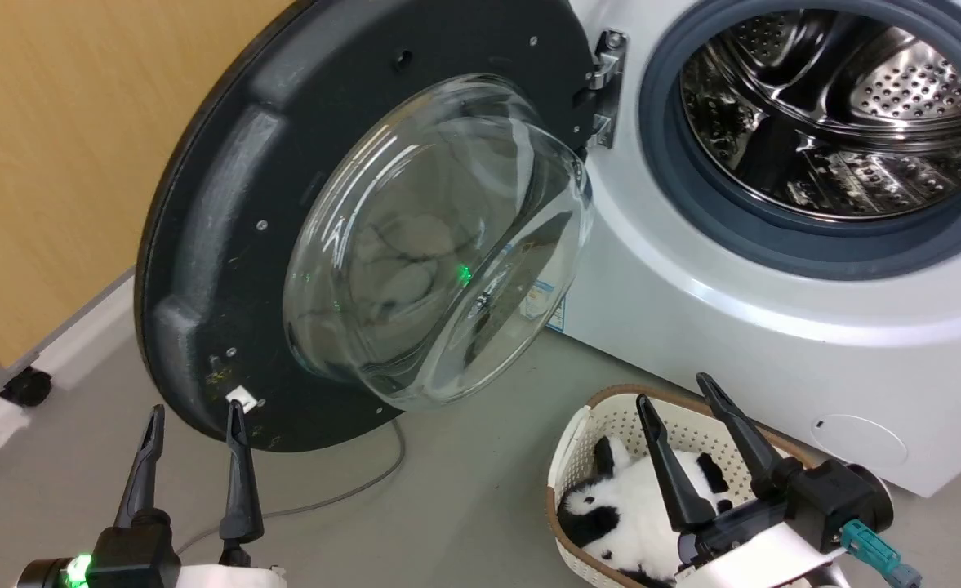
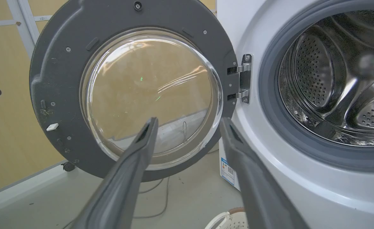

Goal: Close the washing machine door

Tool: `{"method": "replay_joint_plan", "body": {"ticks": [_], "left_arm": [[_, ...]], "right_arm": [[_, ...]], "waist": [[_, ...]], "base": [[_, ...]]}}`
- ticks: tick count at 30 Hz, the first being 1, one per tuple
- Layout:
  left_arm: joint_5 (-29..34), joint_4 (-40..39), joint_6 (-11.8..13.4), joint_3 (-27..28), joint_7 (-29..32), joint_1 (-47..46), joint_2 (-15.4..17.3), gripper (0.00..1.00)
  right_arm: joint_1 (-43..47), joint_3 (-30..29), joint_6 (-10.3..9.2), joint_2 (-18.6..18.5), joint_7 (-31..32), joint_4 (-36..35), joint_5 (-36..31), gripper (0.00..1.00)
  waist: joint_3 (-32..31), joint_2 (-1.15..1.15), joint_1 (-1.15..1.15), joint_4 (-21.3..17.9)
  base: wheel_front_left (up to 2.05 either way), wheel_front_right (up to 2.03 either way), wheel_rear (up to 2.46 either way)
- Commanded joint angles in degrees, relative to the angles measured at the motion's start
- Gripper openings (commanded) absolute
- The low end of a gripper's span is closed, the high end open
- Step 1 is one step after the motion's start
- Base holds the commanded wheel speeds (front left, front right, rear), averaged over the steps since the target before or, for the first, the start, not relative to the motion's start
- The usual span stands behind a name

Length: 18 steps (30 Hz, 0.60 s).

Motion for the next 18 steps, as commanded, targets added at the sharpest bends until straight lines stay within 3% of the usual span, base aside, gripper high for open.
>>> {"method": "replay_joint_plan", "body": {"ticks": [1,12,13,14,15,18], "left_arm": [[-0.16,-0.39,0.36,0.21,-0.57,0.85,-0.13,1.0],[-0.09,-0.22,-0.4,0.14,-0.8,0.74,-0.14,1.0],[-0.43,-0.51,-0.56,0.15,-0.8,0.61,-0.18,0.84],[-0.89,-1.13,-0.78,0.27,-0.8,0.4,-0.22,0.06],[-1.54,-1.79,-1.02,0.62,-0.8,0.23,-0.26,0.0],[-2.67,-4.44,-1.87,2.41,-0.8,-0.43,-0.06,0.0]], "right_arm": [[-0.63,0.3,0.04,-0.17,-0.53,0.19,0.76,1.0],[-0.12,0.29,0.05,-0.25,-0.77,0.01,0.44,1.0],[-0.11,0.36,0.05,-0.29,-0.77,0.02,0.44,1.0],[-0.11,0.43,0.05,-0.33,-0.77,0.05,0.42,1.0],[-0.11,0.48,0.05,-0.35,-0.77,0.06,0.39,1.0],[-0.09,0.55,0.05,-0.39,-0.77,0.05,0.29,1.0]], "waist": [[-0.01,0.0,0.0,0.48],[-0.16,0.0,0.0,0.91],[-0.19,0.0,0.0,0.91],[-0.22,0.0,0.0,0.91],[-0.26,0.0,0.0,0.91],[-0.38,0.0,0.0,0.89]], "base": [[0.0,0.0,0.0],[0.0,0.0,0.0],[0.0,0.0,0.0],[0.0,0.0,0.0],[0.0,0.0,0.0],[0.0,0.0,0.0]]}}
